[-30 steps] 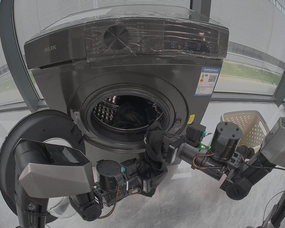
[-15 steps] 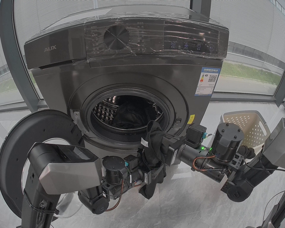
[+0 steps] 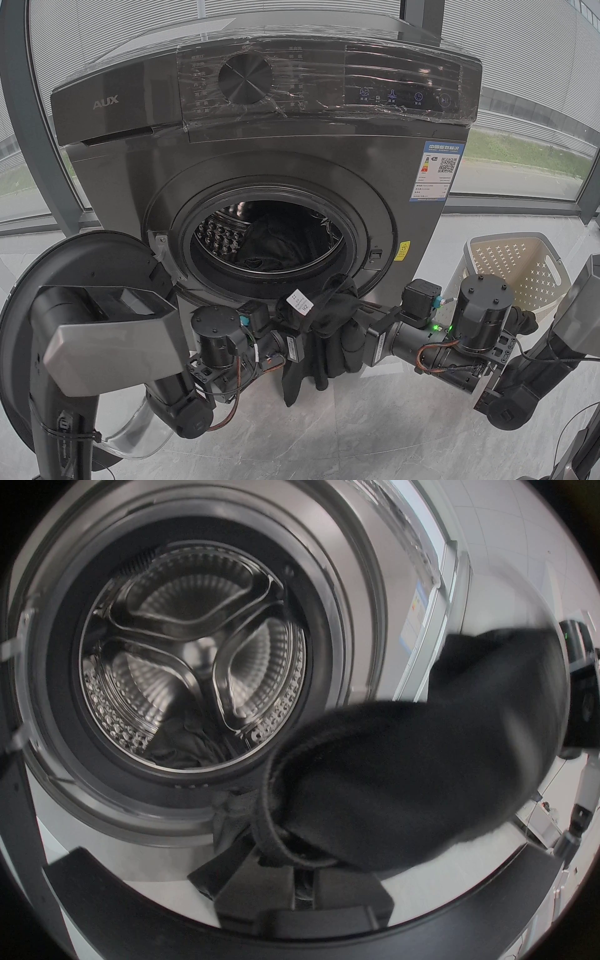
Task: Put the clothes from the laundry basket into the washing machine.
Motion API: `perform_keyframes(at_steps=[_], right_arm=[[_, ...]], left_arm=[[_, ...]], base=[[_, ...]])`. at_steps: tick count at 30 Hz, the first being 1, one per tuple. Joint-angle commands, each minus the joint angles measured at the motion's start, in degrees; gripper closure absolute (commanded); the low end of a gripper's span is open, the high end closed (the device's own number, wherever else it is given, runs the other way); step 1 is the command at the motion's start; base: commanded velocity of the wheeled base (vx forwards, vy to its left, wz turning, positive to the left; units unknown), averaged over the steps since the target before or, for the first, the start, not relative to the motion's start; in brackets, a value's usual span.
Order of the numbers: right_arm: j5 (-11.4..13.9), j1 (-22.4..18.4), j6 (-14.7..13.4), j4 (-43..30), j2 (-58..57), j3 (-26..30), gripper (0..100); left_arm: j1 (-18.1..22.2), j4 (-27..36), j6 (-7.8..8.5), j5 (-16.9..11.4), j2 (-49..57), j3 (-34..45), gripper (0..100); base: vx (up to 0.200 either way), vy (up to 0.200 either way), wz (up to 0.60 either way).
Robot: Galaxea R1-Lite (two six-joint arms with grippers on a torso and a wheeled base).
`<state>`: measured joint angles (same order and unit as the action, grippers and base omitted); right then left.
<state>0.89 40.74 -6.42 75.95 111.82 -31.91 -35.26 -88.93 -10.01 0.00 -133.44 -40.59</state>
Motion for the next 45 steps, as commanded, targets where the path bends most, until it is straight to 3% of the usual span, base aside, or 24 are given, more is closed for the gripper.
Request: perform_keyframes(at_steps=[1,9,10,19,22,25,30,34,38,40,45], right_arm=[[0.0,-0.9,0.2,-0.4,0.6,2.8,100],[0.0,-0.8,0.2,-0.5,1.3,4.6,100],[0.0,-0.7,0.2,-0.5,1.3,4.6,0],[0.0,-0.2,0.2,-0.6,1.0,6.9,0],[0.0,-0.9,0.0,0.3,1.2,10.3,0],[-0.1,-1.6,-0.4,0.6,1.3,13.0,0],[-3.0,-4.9,-0.7,0.6,1.9,15.0,0],[-3.2,-6.1,-1.1,0.6,3.4,14.9,0],[-3.6,-6.1,-1.3,3.2,5.0,14.7,0],[-4.6,-6.1,-1.4,5.6,5.6,14.6,0],[-4.8,-5.4,-3.0,6.1,6.0,14.7,0]], left_arm=[[-0.1,-0.2,-0.45,0.1,8.7,3.9,100],[-0.3,-0.2,-2.65,0.1,16.5,8.8,100],[-0.3,-0.2,-3.0,0.1,17.6,9.7,100],[-0.2,-0.2,-3.88,1.2,20.7,13.5,100],[-0.8,-0.2,-5.9,1.6,24.2,15.3,100],[-1.7,-0.1,-6.51,1.6,27.2,18.9,100],[-2.7,-0.2,-6.08,3.3,29.2,25.1,100],[-2.7,-0.1,-5.9,4.6,30.1,26.8,100],[-2.5,-0.1,-3.0,7.7,30.0,28.5,100],[-2.4,-0.1,-0.8,9.0,29.3,29.7,100],[-2.2,-0.1,-0.71,8.8,28.8,29.5,100]], base=[[0.0,0.0,0.0],[0.0,0.0,0.0],[0.0,0.0,0.0],[0.0,0.0,0.0],[0.0,0.0,0.0],[0.0,0.0,0.0],[0.0,0.0,0.0],[0.0,0.0,0.0],[0.0,0.0,0.0],[0.0,0.0,0.0],[0.04,0.0,0.0]])
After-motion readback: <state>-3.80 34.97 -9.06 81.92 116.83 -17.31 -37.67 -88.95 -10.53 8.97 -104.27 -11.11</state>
